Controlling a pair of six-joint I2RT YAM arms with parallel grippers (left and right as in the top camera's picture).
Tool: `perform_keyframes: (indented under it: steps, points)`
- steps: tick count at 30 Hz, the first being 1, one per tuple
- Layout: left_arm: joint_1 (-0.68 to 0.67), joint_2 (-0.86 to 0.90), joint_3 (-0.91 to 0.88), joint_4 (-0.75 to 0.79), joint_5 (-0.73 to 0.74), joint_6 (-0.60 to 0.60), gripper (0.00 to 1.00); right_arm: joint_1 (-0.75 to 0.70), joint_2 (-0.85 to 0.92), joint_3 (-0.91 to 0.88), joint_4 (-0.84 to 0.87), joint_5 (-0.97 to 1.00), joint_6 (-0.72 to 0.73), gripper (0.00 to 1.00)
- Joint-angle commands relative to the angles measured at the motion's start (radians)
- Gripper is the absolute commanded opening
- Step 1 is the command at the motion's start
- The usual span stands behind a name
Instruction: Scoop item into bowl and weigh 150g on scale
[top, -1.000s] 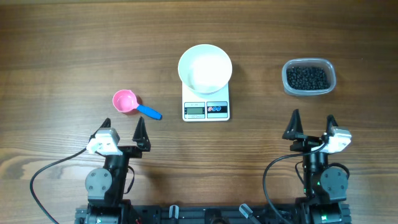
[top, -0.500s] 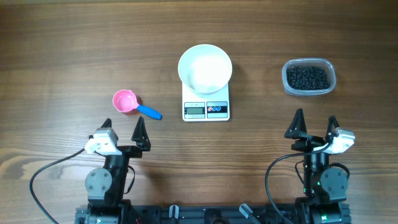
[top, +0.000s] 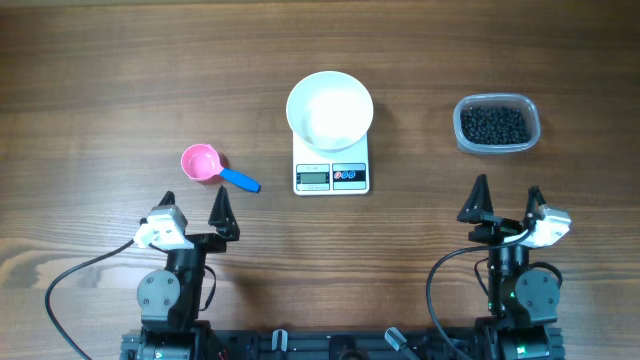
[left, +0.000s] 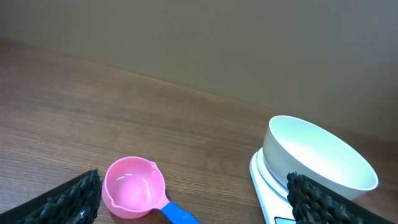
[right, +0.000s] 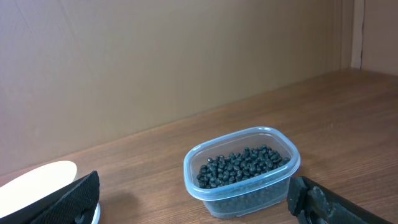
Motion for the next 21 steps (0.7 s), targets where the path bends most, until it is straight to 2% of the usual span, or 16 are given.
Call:
perform_keyframes:
  steps: [1,19,21]
  points:
    - [-0.005,0.002,0.0,-0.003,-0.024,0.016,1.0,0.005,0.006,-0.001,0.005,0.018,0.014,1.0]
    - [-0.005,0.004,0.0,0.002,-0.021,-0.037,1.0,0.005,0.015,-0.001,0.001,-0.016,0.012,1.0]
    - [-0.005,0.004,0.0,0.024,-0.021,-0.08,1.0,0.005,0.029,-0.001,-0.002,-0.051,0.015,1.0]
